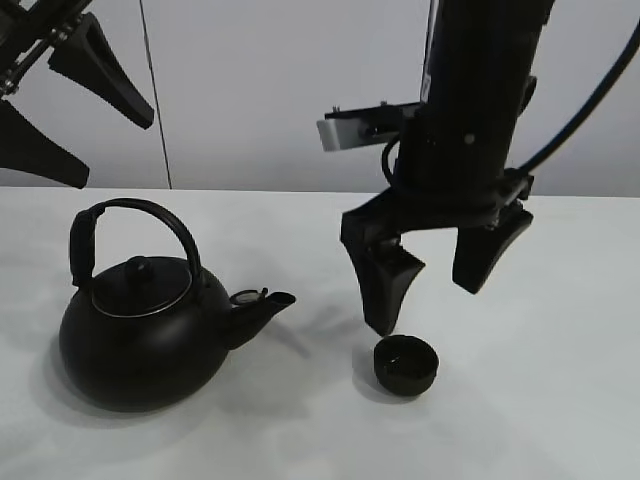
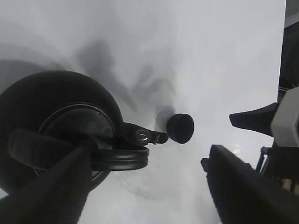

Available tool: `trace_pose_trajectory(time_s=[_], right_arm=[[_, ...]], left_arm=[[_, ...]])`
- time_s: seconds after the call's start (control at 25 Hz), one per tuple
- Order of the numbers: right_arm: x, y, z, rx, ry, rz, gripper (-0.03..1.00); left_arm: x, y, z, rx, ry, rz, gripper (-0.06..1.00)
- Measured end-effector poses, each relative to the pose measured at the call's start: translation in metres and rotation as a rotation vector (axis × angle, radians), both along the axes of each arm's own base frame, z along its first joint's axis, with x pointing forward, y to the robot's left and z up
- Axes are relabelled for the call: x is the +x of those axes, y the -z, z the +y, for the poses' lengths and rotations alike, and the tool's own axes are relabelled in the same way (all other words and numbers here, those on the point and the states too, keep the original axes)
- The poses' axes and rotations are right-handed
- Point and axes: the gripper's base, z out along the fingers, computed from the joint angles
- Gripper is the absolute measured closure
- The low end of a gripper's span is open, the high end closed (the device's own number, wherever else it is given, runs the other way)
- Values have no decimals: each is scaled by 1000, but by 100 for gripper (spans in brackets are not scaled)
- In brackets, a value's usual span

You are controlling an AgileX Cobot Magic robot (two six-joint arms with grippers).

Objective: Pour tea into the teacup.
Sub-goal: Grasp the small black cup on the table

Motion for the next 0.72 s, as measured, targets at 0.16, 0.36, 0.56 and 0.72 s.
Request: trace_pose_trajectory(time_s=[0.16, 0.36, 0.56, 0.72], right_arm=[[-6, 21, -3, 7, 10, 0, 32], [-4, 38, -2, 4, 25, 9, 32], [1, 55, 1, 3, 50, 16, 32], [3, 57, 1, -3, 76, 6, 32]], left_arm=[[0, 0, 0, 0, 0, 0, 44], [0, 0, 0, 0, 0, 0, 44], [0, 0, 0, 0, 0, 0, 44], [0, 0, 0, 0, 0, 0, 44]])
